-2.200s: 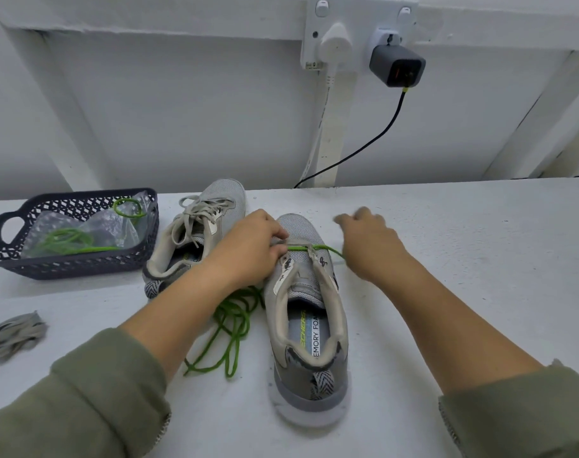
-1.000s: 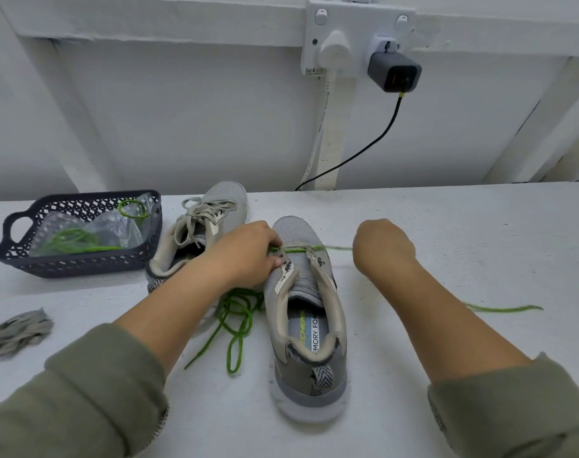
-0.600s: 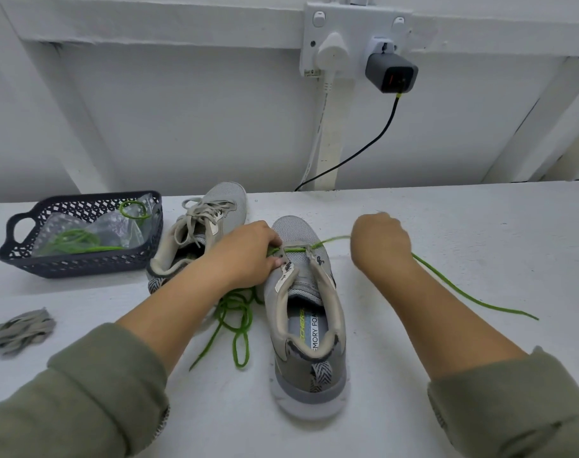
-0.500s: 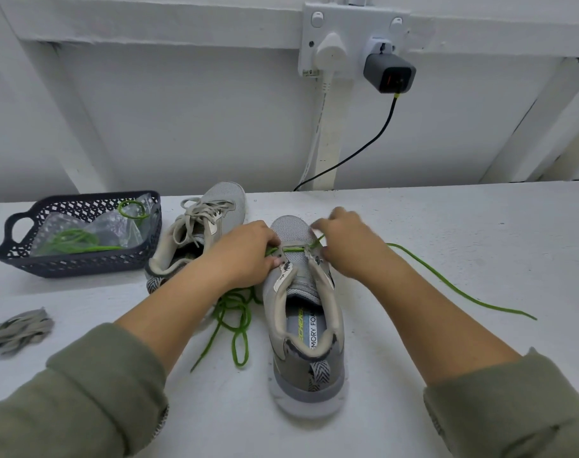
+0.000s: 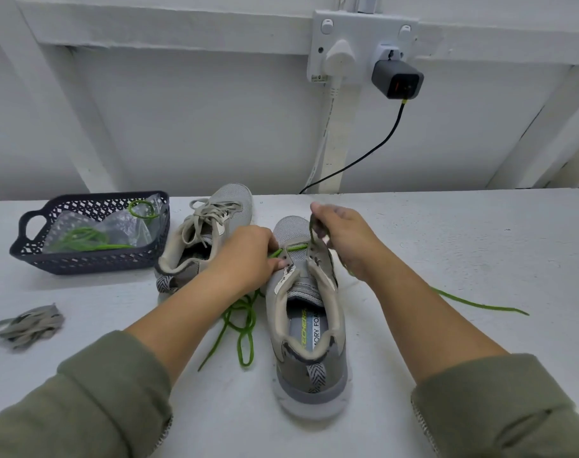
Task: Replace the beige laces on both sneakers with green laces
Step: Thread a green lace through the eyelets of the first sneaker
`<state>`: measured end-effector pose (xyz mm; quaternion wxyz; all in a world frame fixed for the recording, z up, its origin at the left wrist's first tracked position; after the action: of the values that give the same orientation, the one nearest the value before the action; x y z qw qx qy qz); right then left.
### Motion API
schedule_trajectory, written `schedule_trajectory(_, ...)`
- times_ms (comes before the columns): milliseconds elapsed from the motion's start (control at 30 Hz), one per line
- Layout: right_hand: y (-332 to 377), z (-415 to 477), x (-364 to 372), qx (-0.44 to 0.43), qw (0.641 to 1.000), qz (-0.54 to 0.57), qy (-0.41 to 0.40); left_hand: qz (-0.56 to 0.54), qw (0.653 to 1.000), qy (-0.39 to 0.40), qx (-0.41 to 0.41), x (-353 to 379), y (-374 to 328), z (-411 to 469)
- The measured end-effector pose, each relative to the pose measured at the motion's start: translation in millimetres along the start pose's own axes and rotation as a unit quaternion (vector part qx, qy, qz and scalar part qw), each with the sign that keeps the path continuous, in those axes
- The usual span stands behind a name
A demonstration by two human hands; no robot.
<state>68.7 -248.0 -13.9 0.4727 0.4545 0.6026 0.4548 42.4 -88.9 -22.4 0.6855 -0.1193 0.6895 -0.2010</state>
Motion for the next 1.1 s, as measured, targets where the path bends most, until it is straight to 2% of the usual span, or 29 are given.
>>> schedule_trajectory(133,19.8,1.8,2.7,-0.020,0.986,0.162,0.030,-0.002,1.000,0.007,0.004,4.7,-1.7,-1.6)
schedule_trajectory(200,23.3,3.9,0.4,-0.028,0.980,0.191,0.043,-0.014,1.000,0.007,0.000,0.6,-3.4,-1.0)
schedule_trajectory(233,21.9,5.2,-1.0,-0.036,0.985,0.163,0.038,-0.037,0.999,0.001,-0.003,-4.4,-4.8,0.2)
schedule_trajectory(300,15.1,6.1,-2.5,-0.059,0.998,0.018,0.014,-0.134,0.991,-0.021,-0.009,-16.7,-8.6,3.7)
schedule_trajectory(400,-2.6,9.6,-0.9,-0.085,0.968,-0.237,0.008,-0.276,0.959,-0.069,-0.003,-32.7,-14.3,8.8)
schedule_trajectory(467,-10.6,9.7,0.6,-0.084,0.957,-0.278,0.025,-0.326,0.942,-0.075,0.038,-38.3,-18.6,10.2)
schedule_trajectory(600,-10.2,6.7,6.0,-0.114,0.973,-0.195,0.055,-0.373,0.919,-0.016,0.125,-41.9,-29.5,9.3)
schedule_trajectory(667,-6.4,5.8,6.3,-0.115,0.984,-0.137,0.022,-0.399,0.906,-0.017,0.141,-45.4,-33.6,8.5)
schedule_trajectory(767,-10.6,8.9,0.0,-0.042,0.994,-0.047,-0.094,-0.505,0.854,-0.079,0.099,-55.0,-30.4,7.9)
schedule_trajectory(833,-14.3,8.5,-3.2,-0.007,0.991,-0.091,-0.094,-0.558,0.821,-0.099,0.068,-58.9,-26.4,7.0)
schedule_trajectory(867,-13.4,7.8,-2.6,-0.016,0.990,-0.123,-0.060,-0.550,0.827,-0.094,0.064,-58.3,-24.8,7.4)
schedule_trajectory(967,0.1,2.6,3.3,-0.094,0.982,-0.160,0.035,-0.419,0.901,-0.056,0.100,-52.5,-25.5,6.9)
schedule_trajectory(1033,12.2,-1.7,6.9,-0.158,0.972,-0.168,0.033,-0.353,0.925,-0.043,0.133,-49.8,-28.0,7.2)
schedule_trajectory(1100,16.4,-3.3,7.8,-0.185,0.968,-0.168,-0.003,-0.319,0.935,-0.051,0.143,-49.4,-29.1,7.0)
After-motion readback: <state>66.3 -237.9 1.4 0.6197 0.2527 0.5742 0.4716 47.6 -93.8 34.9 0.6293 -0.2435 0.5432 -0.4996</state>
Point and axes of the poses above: each hand's wrist, its own z-axis towards the middle knuckle, its own x-axis out of the palm, y = z × x, the point moved 3 cm from there along z, towards the middle knuckle, and after that the axes turned 3 degrees about x, right-handed, at the moved point
